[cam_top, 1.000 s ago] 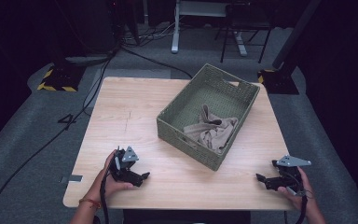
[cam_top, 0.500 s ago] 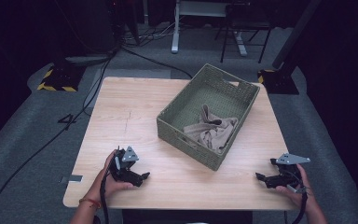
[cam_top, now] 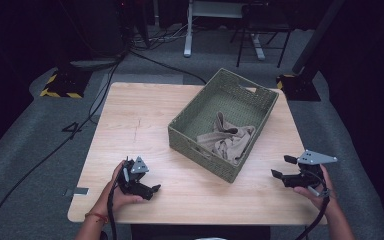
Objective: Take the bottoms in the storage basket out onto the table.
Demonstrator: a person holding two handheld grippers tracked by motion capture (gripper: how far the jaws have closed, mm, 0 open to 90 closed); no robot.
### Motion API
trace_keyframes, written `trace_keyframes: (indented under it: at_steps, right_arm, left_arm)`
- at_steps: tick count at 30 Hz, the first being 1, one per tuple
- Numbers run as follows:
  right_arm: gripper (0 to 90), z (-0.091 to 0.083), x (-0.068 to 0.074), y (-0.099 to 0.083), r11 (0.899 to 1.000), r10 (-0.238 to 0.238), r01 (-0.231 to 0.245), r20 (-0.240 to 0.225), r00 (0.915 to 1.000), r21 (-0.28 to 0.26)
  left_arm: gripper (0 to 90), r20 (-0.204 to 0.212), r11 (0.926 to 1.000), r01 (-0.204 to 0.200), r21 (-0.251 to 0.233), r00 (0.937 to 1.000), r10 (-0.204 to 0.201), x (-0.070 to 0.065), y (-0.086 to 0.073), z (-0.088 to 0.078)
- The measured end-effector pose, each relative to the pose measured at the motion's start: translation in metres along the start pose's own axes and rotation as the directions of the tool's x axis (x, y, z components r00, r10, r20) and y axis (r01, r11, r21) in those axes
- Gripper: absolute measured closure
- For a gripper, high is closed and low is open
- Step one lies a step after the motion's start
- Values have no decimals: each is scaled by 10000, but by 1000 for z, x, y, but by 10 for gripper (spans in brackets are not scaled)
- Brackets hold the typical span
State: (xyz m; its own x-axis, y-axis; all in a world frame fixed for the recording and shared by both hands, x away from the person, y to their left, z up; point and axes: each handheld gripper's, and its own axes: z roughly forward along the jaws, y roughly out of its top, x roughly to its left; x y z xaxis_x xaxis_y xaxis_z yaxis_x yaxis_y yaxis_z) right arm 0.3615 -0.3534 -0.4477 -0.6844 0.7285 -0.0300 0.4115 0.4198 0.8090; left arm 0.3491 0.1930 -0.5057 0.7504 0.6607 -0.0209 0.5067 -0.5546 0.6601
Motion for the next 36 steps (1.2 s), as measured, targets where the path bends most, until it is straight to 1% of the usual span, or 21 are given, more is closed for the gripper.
trace_keyframes:
  at_steps: [2, 3, 7, 8, 9, 11, 12, 15, 16, 19, 20, 21, 24, 27, 28, 29, 30, 32, 33, 34, 36]
  right_arm:
    - [217, -4, 3, 17, 9992, -229, 224, -173, 9996, -327]
    - [217, -4, 3, 17, 9992, -229, 224, -173, 9996, -327]
    - [211, -9, 15, 54, 9937, -938, 923, -210, 9954, -637]
    - [206, -10, 21, 72, 9894, -1317, 1300, -228, 9910, -652]
    - [206, -10, 21, 72, 9894, -1317, 1300, -228, 9910, -652]
    - [202, -8, 29, 89, 9834, -1737, 1719, -282, 9844, -587]
    - [199, -1, 36, 106, 9772, -2093, 2078, -338, 9773, -438]
    - [191, 7, 41, 118, 9740, -2265, 2259, -381, 9733, -192]
    - [190, 16, 44, 128, 9733, -2297, 2292, -623, 9713, -142]
    - [190, 26, 47, 135, 9726, -2306, 2322, -794, 9698, 106]
    - [190, 32, 49, 139, 9705, -2369, 2397, -813, 9681, 252]
    - [190, 44, 52, 146, 9665, -2394, 2471, -1034, 9654, 689]
    - [190, 53, 55, 152, 9635, -2390, 2503, -1158, 9641, 954]
    - [188, 71, 59, 162, 9565, -2238, 2429, -1278, 9662, 1616]
    - [188, 71, 59, 162, 9565, -2238, 2429, -1278, 9662, 1616]
    - [180, 81, 62, 163, 9460, -2292, 2503, -1213, 9658, 2059]
    - [180, 81, 62, 163, 9460, -2292, 2503, -1213, 9658, 2059]
    - [177, 93, 64, 162, 9363, -2265, 2496, -1183, 9668, 2470]
    - [141, 98, 64, 162, 9273, -2375, 2593, -1112, 9650, 2701]
    - [141, 104, 64, 161, 9180, -2513, 2667, -900, 9637, 2934]
    - [141, 110, 64, 162, 9096, -2632, 2671, -561, 9631, 3183]
  left_arm:
    - [1, -1, 10000, -1, 0, 10000, 1, 0, 0, 0]
    - [1, 0, 10000, 4, -2, 10000, -4, 0, 0, 0]
    - [2, 3, 10000, -3, -3, 10000, 3, 0, 0, 0]
    - [1, 1, 10000, 1, 1, 10000, -1, 0, 0, 0]
    - [1, 2, 10000, 3, -1, 10000, -3, 0, 0, 0]
    - [1, 2, 10000, 2, -1, 10000, -2, 0, 0, 0]
    - [1, 2, 10000, 0, 1, 10000, 0, 0, 0, 0]
    - [1, 1, 10000, 3, -3, 10000, -3, 0, 0, 0]
    - [1, 3, 10000, 0, -4, 10000, 0, 0, 0, 0]
    - [1, 5, 10000, -1, -4, 10000, 1, 0, 0, 0]
    - [1, 2, 10000, 1, -1, 10000, -1, 0, 0, 0]
    - [1, 6, 10000, 1, 0, 10000, -1, 0, 0, 0]
    - [1, -6, 10000, -5, 1, 10000, 5, 0, 0, 0]
    - [1, 7, 10000, -3, 1, 10000, 3, 0, 0, 0]
    - [1, 6, 10000, -5, -2, 10000, 5, 0, 0, 0]
    - [1, 6, 10000, -4, -4, 10000, 4, 0, 0, 0]
    - [1, 6, 10000, -4, -4, 10000, 4, 0, 0, 0]
    - [1, -6, 10000, -8, -2, 10000, 8, 0, 0, 0]
    - [1, 5, 10000, -3, 1, 10000, 3, 0, 0, 0]
    - [1, 6, 10000, -7, -3, 10000, 7, 0, 0, 0]
    - [1, 6, 10000, -5, 0, 10000, 5, 0, 0, 0]
